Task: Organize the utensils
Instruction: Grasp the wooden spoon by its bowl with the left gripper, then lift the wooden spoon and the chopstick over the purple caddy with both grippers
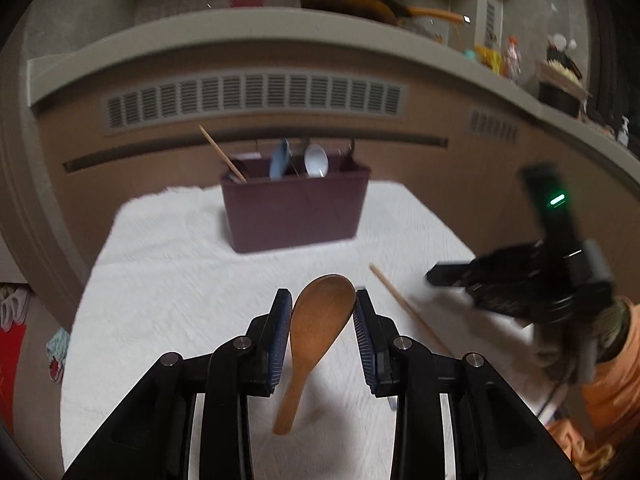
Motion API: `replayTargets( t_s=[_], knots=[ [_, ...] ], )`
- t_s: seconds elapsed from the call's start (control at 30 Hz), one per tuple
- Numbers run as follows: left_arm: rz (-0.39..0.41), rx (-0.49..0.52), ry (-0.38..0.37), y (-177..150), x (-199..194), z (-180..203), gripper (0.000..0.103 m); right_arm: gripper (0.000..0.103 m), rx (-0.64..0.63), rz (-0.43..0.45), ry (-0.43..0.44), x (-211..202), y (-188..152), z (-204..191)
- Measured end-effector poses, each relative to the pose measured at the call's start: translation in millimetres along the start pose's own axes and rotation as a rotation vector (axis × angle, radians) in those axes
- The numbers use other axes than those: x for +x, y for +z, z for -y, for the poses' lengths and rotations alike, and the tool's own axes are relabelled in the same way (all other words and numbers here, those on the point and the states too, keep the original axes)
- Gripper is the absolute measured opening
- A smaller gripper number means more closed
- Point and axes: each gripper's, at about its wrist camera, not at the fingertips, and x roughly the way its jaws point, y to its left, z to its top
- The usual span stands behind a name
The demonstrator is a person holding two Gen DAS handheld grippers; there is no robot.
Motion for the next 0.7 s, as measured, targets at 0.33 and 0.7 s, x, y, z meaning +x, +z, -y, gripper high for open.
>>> replayTargets(
  t_s=[0.33,0.7],
  knots=[
    [0.084,-0.056,-0.033,8,-14,-20,0.032,0.01,0.038,-0.109,-0.076,71,21,-11],
    [0.102,-0.128,-0.037,2,-25,-26,0.032,0.003,0.051,0.048,-0.011,-3,6,-21]
  ],
)
